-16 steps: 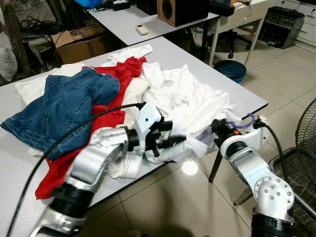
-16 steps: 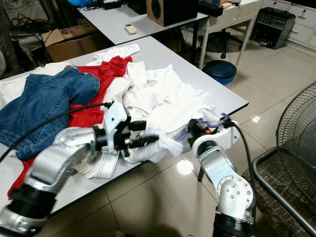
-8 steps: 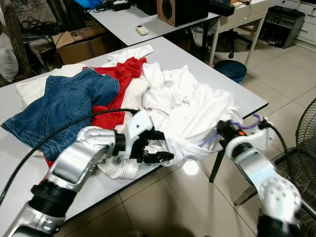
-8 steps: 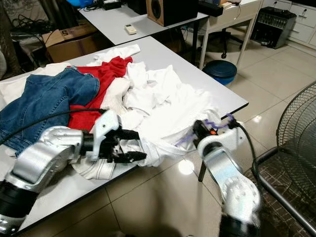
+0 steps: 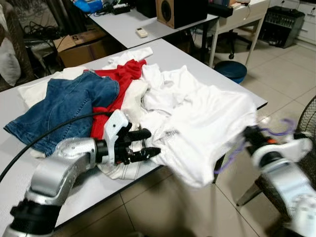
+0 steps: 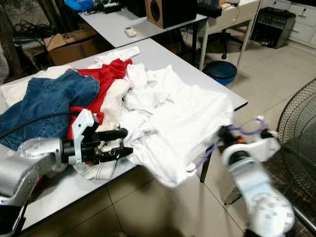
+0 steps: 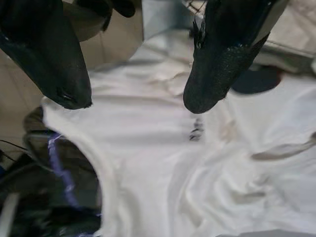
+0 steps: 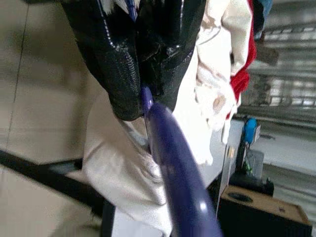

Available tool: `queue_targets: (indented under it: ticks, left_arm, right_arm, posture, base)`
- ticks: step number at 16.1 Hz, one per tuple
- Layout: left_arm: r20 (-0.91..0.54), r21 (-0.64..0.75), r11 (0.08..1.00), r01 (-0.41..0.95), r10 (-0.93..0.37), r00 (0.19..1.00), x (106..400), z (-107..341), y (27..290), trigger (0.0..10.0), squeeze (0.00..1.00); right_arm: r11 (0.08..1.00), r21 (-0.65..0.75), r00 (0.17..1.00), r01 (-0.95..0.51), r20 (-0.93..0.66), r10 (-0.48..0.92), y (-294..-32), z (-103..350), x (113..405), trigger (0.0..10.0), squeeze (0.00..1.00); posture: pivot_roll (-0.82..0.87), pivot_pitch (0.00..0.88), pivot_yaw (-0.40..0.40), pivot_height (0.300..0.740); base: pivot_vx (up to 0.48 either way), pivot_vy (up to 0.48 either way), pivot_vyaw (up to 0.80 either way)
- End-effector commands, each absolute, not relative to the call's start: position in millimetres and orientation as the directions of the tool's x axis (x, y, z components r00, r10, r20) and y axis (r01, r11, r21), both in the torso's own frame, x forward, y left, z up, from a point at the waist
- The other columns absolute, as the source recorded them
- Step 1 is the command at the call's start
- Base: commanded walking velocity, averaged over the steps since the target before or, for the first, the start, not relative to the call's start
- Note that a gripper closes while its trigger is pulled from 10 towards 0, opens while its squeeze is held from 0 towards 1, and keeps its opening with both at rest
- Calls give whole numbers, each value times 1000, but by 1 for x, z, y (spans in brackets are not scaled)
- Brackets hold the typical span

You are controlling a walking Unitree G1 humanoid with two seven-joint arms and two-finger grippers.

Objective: Hang hanger

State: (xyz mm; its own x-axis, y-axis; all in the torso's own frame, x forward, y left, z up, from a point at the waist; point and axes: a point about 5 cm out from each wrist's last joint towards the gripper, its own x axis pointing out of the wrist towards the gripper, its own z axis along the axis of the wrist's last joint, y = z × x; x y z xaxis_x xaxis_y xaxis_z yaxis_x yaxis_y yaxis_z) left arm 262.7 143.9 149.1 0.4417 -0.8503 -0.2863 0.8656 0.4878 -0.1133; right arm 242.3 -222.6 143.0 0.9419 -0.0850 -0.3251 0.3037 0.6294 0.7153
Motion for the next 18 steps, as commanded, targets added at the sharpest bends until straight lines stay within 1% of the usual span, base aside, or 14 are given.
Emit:
queue_targets:
  ticks: [1,3,4,7,8,10,12,14,15,16,17,18]
  left_arm:
    - [-277,-55,533,844,-821,500,263,152,145,10000,0]
    - [-263,-42,562,826,-804,534,263,151,143,10000,0]
    - [-257,-41,584,811,-790,556,263,149,141,10000,0]
    - [-238,-59,605,794,-781,578,259,148,134,10000,0]
    - [-235,-56,609,791,-778,583,257,148,131,10000,0]
    - [-229,-50,615,787,-774,590,256,149,129,10000,0]
    - [-214,0,684,730,-713,668,258,146,128,10000,0]
    - [-215,36,707,706,-685,696,259,144,127,10000,0]
    - [-211,63,728,683,-659,722,259,141,125,10000,0]
    - [-207,75,733,676,-652,730,259,141,123,10000,0]
    - [-203,69,739,671,-648,734,259,140,121,10000,0]
    - [-192,63,755,652,-632,751,259,142,118,10000,0]
  right_arm:
    - [651,707,957,277,-264,-121,-233,162,243,10000,0]
    - [704,667,968,245,-208,-139,-241,179,246,10000,0]
    - [746,635,979,201,-155,-132,-244,195,249,10000,0]
    - [825,555,995,101,-67,-77,-241,221,253,10000,0]
    - [850,519,996,91,-66,-67,-238,226,254,10000,0]
    - [865,486,992,123,-94,-88,-238,225,253,10000,0]
    - [862,483,982,154,-169,-81,-227,210,248,10000,0]
    - [872,468,981,140,-184,-59,-221,206,247,10000,0]
    - [891,439,980,118,-197,-33,-215,202,247,10000,0]
    - [899,423,979,111,-203,-25,-212,200,247,10000,0]
    - [910,403,978,102,-209,-17,-211,199,248,10000,0]
    - [919,385,978,83,-210,-1,-208,200,250,10000,0]
  posture:
    - [-76,0,111,740]
    - [-75,0,109,740]
    - [-76,0,104,740]
    - [-72,0,100,740]
    - [-72,0,99,740]
    - [-72,0,98,740]
    - [-83,6,99,740]
    - [-86,10,98,740]
    - [-88,14,94,740]
    - [-88,15,92,740]
    - [-85,17,86,740]
    - [-82,18,81,740]
  base:
    - [0,0,0]
    - [0,0,0]
    - [0,0,0]
    - [0,0,0]
    - [0,0,0]
    - [0,0,0]
    - [0,0,0]
    - [0,0,0]
    - [0,0,0]
    - [0,0,0]
    - [0,0,800]
    - [0,-398,800]
